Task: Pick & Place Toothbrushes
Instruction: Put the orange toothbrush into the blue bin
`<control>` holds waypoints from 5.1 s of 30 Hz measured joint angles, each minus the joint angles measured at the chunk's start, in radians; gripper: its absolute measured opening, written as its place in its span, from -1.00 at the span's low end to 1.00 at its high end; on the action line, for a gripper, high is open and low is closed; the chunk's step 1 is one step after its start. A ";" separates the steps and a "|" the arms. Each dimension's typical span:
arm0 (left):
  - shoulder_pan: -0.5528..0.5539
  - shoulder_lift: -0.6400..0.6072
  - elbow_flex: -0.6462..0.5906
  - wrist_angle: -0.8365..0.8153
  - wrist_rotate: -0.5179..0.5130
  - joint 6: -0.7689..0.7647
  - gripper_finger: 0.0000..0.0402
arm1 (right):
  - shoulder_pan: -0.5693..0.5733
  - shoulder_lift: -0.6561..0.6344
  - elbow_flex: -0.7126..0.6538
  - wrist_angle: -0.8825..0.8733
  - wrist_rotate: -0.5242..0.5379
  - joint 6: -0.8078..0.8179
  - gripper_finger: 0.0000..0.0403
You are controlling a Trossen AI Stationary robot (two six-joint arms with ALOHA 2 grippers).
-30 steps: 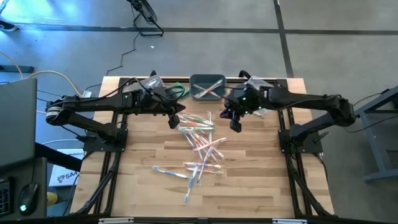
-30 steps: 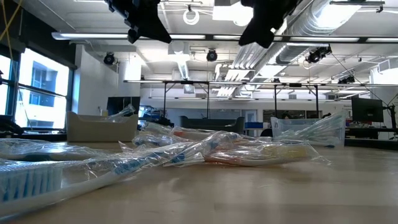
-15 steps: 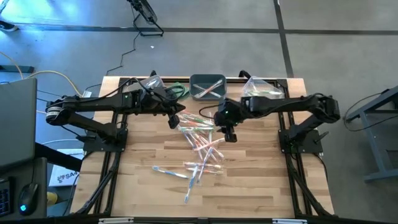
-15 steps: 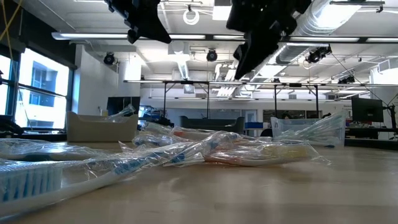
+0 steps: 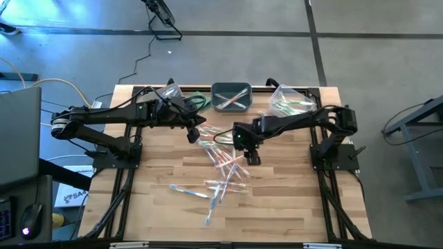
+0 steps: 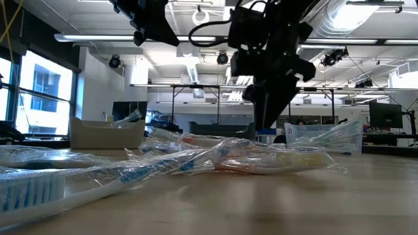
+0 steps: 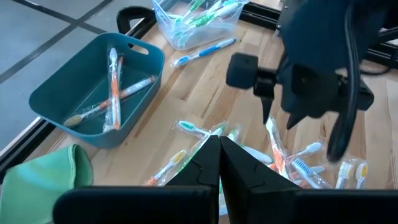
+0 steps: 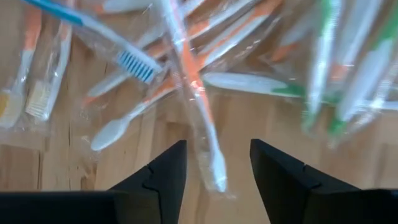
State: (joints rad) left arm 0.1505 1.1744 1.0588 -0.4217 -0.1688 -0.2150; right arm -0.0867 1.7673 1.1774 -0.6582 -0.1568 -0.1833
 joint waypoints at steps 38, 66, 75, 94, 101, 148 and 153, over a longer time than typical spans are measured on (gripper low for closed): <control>0.000 0.000 0.000 0.001 0.000 0.000 -1.00 | 0.087 0.108 0.000 0.092 0.121 -0.002 -0.85; 0.000 0.000 0.000 0.002 0.001 -0.003 -1.00 | 0.034 -0.107 0.000 0.009 0.235 -0.057 -0.97; 0.000 0.000 0.000 0.003 0.000 -0.053 -1.00 | -0.039 -0.274 0.000 0.018 0.298 0.022 -0.97; 0.001 0.000 0.000 0.022 -0.087 -0.041 -1.00 | -0.098 -0.346 0.001 0.176 0.290 0.055 -0.97; 0.063 0.000 0.000 0.021 -0.092 0.047 -1.00 | -0.182 -0.338 0.000 0.261 0.276 0.017 -0.97; 0.382 0.000 0.000 0.023 -0.075 0.237 -1.00 | -0.534 0.139 0.320 0.183 0.053 -0.161 -0.98; 0.382 0.000 0.000 0.023 -0.076 0.237 -1.00 | -0.553 0.143 0.320 0.179 0.048 -0.154 -0.98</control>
State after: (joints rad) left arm 0.5327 1.1740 1.0592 -0.3988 -0.2451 0.0219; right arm -0.6401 1.9106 1.4971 -0.4790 -0.1084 -0.3370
